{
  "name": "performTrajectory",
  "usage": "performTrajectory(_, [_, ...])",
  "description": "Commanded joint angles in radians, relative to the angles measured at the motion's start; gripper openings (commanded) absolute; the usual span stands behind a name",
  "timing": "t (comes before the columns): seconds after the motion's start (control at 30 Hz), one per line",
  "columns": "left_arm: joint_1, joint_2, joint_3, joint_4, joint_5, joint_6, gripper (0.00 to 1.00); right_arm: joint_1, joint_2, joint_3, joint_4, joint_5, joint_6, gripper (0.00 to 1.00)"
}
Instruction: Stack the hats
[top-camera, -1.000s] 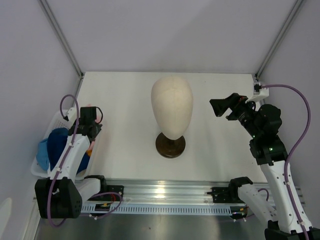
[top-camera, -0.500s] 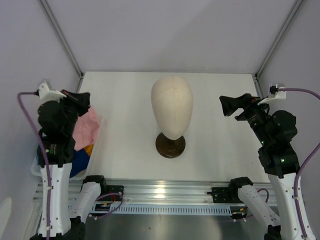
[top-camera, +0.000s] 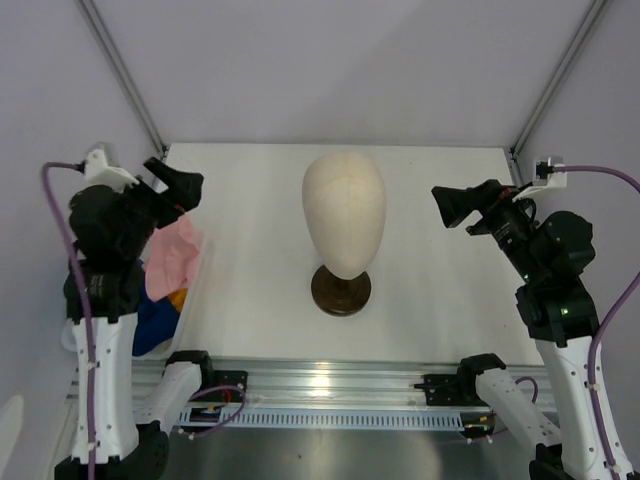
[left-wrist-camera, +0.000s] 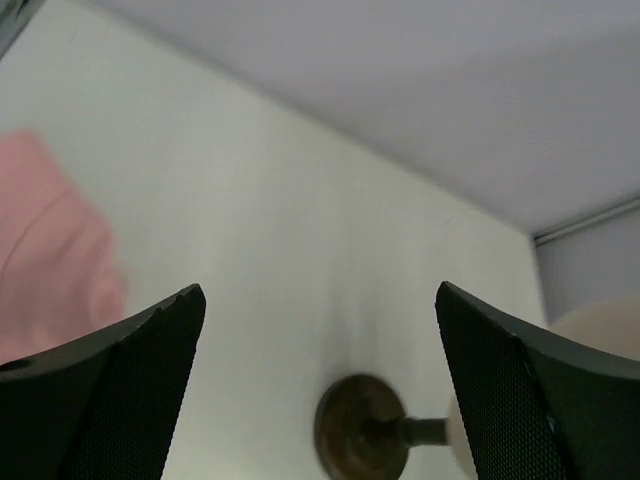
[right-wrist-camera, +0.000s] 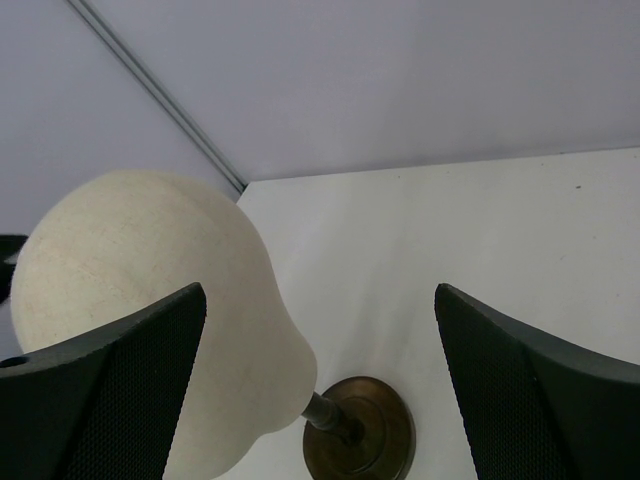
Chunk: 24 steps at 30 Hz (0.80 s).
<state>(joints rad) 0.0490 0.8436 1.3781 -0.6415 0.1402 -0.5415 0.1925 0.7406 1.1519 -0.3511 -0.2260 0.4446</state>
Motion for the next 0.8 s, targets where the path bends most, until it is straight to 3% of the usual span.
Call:
performTrajectory(0.0, [0.005, 0.038, -0.198, -0.127, -0.206, -0.02, 1.0, -0.001, 0.005, 0.003, 0.023, -0.009, 0.003, 0.99])
performTrajectory(0.17, [-0.017, 0.115, -0.327, -0.126, -0.318, -0.055, 0.99, 0.001, 0.025, -0.004, 0.0, -0.012, -0.01, 1.0])
performTrajectory(0.33, [-0.15, 0.201, -0.358, -0.15, -0.655, -0.113, 1.0, -0.001, 0.042, 0.009, -0.032, -0.001, -0.032, 0.99])
performTrajectory(0.43, [-0.152, 0.276, -0.37, -0.182, -0.735, -0.165, 0.96, 0.001, 0.037, 0.011, -0.042, 0.011, -0.043, 0.99])
performTrajectory(0.73, [-0.149, 0.359, -0.355, -0.178, -0.755, -0.177, 0.55, 0.001, 0.029, 0.025, -0.065, 0.054, -0.083, 0.99])
performTrajectory(0.77, [-0.147, 0.353, -0.359, -0.155, -0.749, -0.167, 0.4, 0.001, 0.028, 0.022, -0.062, 0.059, -0.084, 0.99])
